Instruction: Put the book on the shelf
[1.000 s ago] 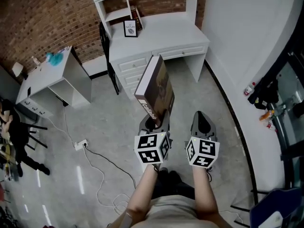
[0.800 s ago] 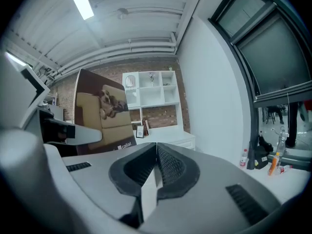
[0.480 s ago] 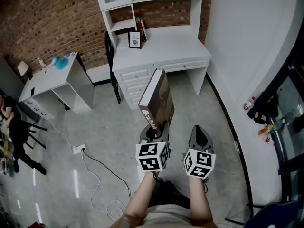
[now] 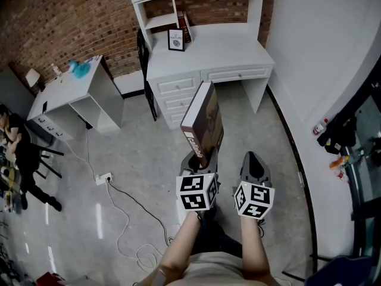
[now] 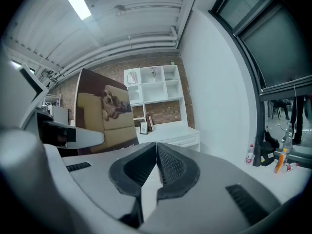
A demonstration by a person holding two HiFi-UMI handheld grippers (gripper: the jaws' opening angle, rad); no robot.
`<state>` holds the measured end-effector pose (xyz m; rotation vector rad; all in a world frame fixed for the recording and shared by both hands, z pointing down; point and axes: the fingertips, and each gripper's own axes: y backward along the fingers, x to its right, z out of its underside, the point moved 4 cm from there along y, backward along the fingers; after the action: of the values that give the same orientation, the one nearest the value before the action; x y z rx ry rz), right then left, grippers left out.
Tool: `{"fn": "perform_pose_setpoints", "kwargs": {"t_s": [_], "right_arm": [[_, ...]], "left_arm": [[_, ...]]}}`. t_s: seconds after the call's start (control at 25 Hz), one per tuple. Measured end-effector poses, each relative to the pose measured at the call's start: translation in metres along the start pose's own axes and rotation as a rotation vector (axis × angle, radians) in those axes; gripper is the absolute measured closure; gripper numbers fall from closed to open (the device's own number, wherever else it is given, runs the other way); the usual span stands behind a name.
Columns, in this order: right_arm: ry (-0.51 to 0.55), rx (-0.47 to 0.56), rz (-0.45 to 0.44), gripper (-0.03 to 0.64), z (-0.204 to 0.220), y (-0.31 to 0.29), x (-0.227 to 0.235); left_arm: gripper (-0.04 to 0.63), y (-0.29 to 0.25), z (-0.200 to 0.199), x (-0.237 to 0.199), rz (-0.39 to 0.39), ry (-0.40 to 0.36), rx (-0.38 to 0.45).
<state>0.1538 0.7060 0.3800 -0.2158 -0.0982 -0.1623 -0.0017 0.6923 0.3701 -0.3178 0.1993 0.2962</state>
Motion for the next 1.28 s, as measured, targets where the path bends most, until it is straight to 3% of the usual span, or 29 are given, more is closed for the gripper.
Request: {"fn": "perform_pose_setpoints", "kwargs": {"t_s": [0.84,1.28], "right_arm": [[0.027,-0.002,0.027,0.600,-0.037,-0.174,-0.017],[0.041,-0.020,0.039,0.600,-0.044,-0.226,-0.022]], "left_arm": [[0.446,-0.149,-0.055,-0.080,0.051,0.024,-0.025],[0.446,-0.196,-0.069,-0.108,0.057,0.043,-0.036]]}}
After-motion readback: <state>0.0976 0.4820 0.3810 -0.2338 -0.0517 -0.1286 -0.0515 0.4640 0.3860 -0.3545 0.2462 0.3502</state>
